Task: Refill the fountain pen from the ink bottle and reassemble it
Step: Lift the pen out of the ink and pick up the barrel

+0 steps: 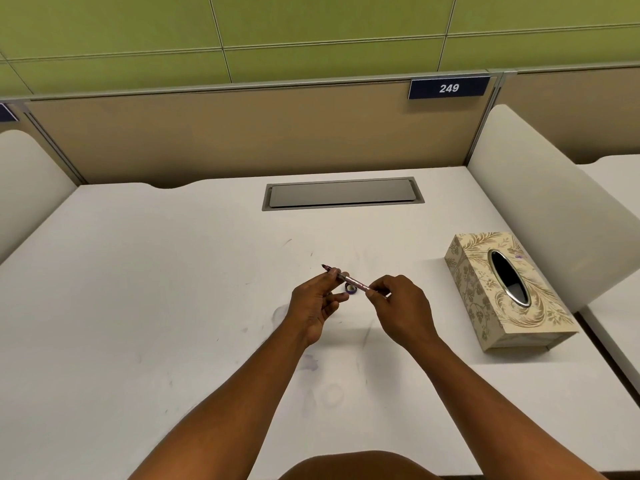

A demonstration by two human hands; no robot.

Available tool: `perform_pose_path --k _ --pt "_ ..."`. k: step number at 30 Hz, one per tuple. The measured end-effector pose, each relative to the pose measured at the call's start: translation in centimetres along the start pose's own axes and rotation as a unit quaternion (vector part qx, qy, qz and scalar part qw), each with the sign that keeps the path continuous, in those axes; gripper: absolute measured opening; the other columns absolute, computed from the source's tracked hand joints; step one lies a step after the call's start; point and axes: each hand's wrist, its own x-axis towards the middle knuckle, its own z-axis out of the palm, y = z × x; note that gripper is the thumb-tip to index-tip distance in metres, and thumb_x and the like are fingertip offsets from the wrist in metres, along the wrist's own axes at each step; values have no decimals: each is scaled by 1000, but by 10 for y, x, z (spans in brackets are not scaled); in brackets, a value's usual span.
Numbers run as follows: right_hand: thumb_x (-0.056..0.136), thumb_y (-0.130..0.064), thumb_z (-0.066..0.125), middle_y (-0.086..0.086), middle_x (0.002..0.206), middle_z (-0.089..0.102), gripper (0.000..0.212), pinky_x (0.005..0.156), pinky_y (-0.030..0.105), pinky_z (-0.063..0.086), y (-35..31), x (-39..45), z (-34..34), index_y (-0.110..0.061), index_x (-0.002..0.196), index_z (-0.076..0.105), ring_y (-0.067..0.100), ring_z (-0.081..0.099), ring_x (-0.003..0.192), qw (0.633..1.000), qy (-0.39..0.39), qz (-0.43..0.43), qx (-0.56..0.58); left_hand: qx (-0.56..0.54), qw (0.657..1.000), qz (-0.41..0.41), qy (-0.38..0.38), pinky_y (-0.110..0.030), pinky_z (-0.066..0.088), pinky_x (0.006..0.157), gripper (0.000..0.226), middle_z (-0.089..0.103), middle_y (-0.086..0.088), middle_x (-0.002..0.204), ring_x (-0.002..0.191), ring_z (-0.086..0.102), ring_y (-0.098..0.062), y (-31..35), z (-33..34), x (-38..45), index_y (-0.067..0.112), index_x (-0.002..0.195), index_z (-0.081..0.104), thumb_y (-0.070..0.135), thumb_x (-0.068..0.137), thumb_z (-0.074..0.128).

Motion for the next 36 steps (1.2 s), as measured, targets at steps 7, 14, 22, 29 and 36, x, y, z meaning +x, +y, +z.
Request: perform_pose_path --k 7,14,22,29,36 --pt "93 -31 61 -6 95 62 13 68 25 34 -1 -2 -3 -22 97 69 10 54 81 1000 1 -6 1 -7 1000 14 19 -22 47 59 15 79 -1 101 60 68 -12 0 2 0 14 99 75 26 93 68" --pt "95 -30 58 -4 95 62 14 67 30 38 14 -6 -6 -22 96 69 15 56 81 1000 1 17 -15 -49 996 34 69 -21 51 61 17 78 0 98 70 69 -17 7 -1 5 12 102 73 25 94 66" --pt "97 -25 54 -1 92 64 17 68 29 37 24 -5 -9 -16 94 69 16 54 81 998 28 55 12 -55 996 22 74 -22 47 62 14 79 3 88 76 71 -18 8 8 1 15 89 74 24 95 64" --pt "96 -25 56 -4 88 65 16 68 28 40 30 -8 -8 -16 93 69 16 58 82 995 48 72 50 -56 994 37 85 -21 51 60 15 79 3 89 83 73 -22 10 7 3 14 92 73 25 95 64" --pt "87 -28 65 -9 79 67 11 69 26 43 47 -19 12 -21 88 72 19 64 101 993 -11 118 27 -38 997 16 67 -25 47 67 16 79 1 86 78 71 -20 3 7 2 14 85 74 22 95 65"
